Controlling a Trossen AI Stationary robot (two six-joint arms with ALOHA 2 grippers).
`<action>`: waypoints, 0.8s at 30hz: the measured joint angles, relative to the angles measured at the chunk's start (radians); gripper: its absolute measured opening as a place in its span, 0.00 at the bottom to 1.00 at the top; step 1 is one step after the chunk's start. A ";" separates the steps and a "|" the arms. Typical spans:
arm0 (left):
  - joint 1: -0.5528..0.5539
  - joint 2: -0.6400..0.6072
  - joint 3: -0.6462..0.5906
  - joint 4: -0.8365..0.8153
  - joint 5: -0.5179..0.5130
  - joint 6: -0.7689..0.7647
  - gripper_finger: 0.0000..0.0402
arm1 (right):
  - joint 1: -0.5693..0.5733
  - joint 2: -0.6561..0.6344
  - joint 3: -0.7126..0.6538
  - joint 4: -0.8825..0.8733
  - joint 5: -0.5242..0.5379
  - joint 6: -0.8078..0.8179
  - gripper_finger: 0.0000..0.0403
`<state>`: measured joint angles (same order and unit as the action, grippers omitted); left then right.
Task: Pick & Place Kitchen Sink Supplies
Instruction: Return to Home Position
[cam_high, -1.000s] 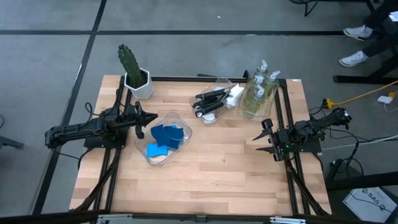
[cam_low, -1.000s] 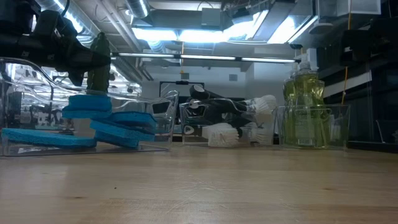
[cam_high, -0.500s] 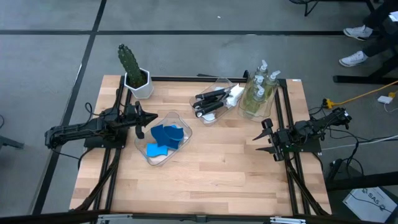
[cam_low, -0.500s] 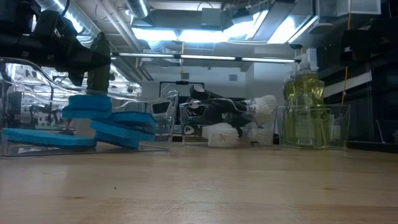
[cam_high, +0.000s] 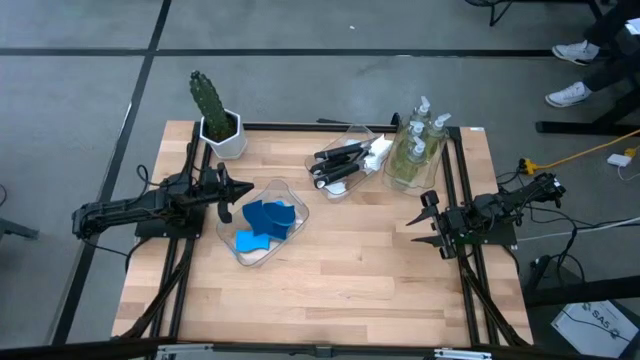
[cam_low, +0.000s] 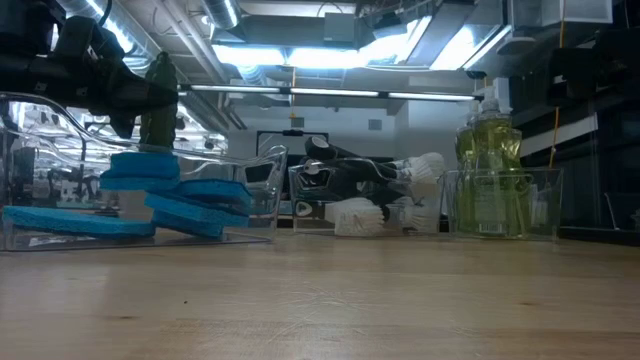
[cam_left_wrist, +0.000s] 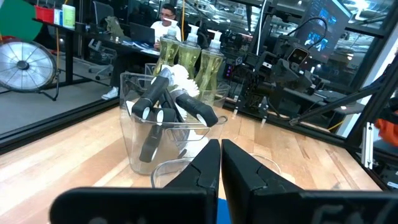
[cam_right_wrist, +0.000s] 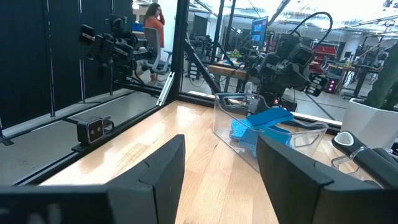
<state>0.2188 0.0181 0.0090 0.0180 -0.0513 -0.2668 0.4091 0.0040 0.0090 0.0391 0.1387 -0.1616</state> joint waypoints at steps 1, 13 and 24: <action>0.000 0.000 0.000 0.000 0.000 0.000 0.02 | 0.000 0.000 0.000 0.000 0.000 0.000 0.49; 0.000 0.000 0.000 0.000 0.000 0.000 0.03 | 0.000 0.000 0.000 0.000 0.000 0.000 0.49; 0.000 0.000 0.000 0.000 0.000 0.000 0.03 | 0.000 0.000 0.000 0.000 0.000 0.000 0.49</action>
<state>0.2188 0.0185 0.0090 0.0180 -0.0510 -0.2668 0.4091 0.0041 0.0090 0.0391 0.1387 -0.1619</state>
